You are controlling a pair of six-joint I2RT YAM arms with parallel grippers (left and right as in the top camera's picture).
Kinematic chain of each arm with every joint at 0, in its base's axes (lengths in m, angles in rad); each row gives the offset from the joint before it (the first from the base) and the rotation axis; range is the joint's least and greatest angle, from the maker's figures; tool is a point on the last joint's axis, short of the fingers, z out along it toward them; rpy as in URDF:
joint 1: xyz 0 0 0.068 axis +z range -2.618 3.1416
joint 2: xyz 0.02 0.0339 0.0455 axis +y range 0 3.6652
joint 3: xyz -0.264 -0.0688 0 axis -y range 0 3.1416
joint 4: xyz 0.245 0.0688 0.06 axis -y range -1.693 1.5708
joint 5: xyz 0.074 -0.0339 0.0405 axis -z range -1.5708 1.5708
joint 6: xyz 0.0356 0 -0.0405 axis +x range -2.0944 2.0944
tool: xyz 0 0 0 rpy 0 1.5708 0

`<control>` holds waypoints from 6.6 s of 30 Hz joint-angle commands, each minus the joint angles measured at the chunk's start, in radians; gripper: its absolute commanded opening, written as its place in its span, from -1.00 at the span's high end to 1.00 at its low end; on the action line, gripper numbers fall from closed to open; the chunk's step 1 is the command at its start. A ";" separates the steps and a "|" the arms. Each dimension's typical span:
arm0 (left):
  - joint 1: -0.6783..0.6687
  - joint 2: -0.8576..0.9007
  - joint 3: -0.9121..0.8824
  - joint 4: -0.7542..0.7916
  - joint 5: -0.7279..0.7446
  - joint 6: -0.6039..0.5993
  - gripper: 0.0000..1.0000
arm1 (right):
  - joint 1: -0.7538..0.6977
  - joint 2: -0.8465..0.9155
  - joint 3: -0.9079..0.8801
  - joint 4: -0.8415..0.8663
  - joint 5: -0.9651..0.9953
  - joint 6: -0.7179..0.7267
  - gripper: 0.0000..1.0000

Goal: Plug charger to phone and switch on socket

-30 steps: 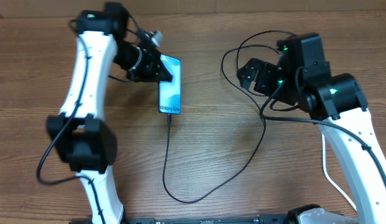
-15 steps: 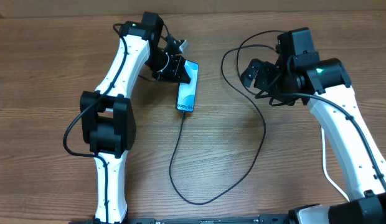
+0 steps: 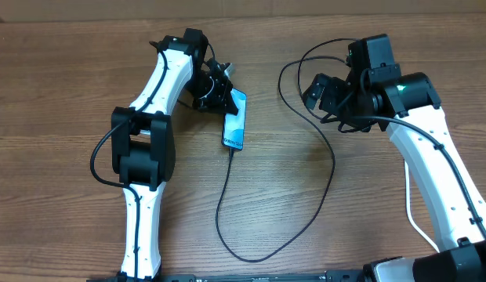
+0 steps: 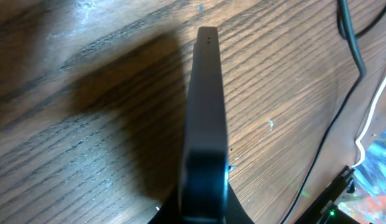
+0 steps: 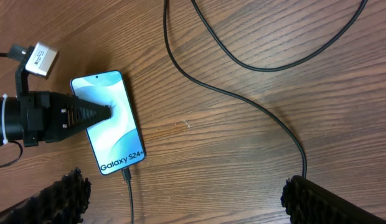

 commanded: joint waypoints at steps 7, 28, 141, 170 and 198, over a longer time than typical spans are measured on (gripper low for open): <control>0.000 -0.001 0.009 -0.005 -0.164 -0.006 0.58 | -0.006 -0.002 0.003 0.002 -0.002 0.004 -1.00; 0.022 -0.022 0.111 -0.107 -0.315 -0.042 -0.45 | -0.006 -0.001 0.003 0.024 -0.001 0.003 -1.00; 0.078 -0.481 0.336 -0.237 -0.465 -0.080 -1.00 | -0.531 0.821 0.417 0.207 0.135 -0.132 -0.99; 0.078 -0.481 0.336 -0.237 -0.465 -0.080 -1.00 | -0.525 0.821 0.416 0.181 0.061 -0.174 -1.00; 0.078 -0.481 0.336 -0.237 -0.465 -0.080 -1.00 | -0.517 0.810 0.478 0.096 0.039 -0.184 -1.00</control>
